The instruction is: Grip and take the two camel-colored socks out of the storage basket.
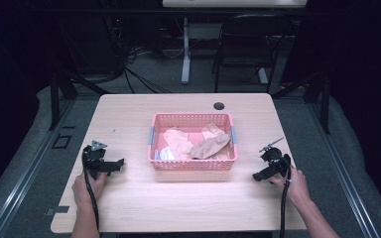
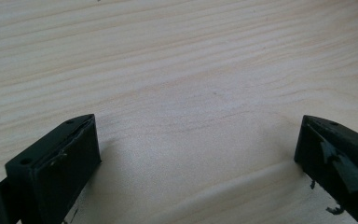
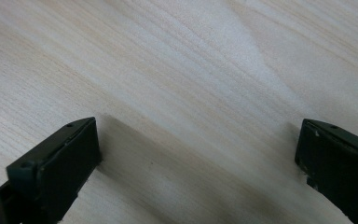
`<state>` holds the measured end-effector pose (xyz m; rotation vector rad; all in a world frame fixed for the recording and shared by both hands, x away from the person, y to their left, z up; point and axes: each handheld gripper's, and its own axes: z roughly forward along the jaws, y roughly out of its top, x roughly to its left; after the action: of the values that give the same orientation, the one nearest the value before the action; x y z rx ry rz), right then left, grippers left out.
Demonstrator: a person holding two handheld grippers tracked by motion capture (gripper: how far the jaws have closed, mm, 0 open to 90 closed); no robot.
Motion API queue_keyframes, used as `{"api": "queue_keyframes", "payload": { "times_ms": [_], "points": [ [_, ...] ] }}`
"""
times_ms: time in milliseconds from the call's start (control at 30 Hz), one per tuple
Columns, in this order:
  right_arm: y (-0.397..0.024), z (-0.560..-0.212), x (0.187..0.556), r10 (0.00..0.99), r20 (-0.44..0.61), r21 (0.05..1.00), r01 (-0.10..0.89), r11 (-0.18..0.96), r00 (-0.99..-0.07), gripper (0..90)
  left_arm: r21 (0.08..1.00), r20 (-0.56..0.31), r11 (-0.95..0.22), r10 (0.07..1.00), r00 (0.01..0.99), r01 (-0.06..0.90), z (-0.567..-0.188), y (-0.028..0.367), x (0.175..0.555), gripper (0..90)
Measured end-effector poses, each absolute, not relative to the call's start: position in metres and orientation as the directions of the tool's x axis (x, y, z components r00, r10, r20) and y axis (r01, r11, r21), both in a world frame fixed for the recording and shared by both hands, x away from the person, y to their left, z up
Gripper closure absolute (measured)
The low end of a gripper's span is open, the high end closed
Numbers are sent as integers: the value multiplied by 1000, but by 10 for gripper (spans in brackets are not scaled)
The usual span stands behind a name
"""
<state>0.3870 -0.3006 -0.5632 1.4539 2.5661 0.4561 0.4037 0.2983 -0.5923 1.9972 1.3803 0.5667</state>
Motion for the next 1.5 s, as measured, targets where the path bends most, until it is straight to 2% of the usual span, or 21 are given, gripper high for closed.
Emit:
{"api": "queue_keyframes", "payload": {
  "times_ms": [333, 600, 900, 1033, 1100, 1500],
  "points": [
    [-300, -563, 387, 858, -6, 331, 808, 487, -514, 0, 711, -8, -247, 934, 358, 659, -592, 298, 404, 0],
    [-294, -557, 386, 831, -51, 298, 785, 542, -554, 8, 711, -8, -245, 934, 356, 659, -592, 298, 404, 0],
    [-282, -526, 385, 828, 26, 360, 778, 514, -560, 7, 712, -7, -246, 934, 356, 658, -592, 298, 404, 0],
    [-280, -513, 385, 820, 6, 363, 765, 532, -572, 10, 712, -8, -245, 935, 355, 658, -592, 298, 405, 0],
    [-280, -506, 386, 821, 46, 385, 768, 511, -569, 10, 712, -8, -244, 935, 355, 658, -592, 298, 404, 0],
    [-248, -460, 401, 780, 20, 405, 718, 566, -626, 9, 712, -6, -242, 936, 351, 659, -592, 298, 405, 0]
  ]
}}
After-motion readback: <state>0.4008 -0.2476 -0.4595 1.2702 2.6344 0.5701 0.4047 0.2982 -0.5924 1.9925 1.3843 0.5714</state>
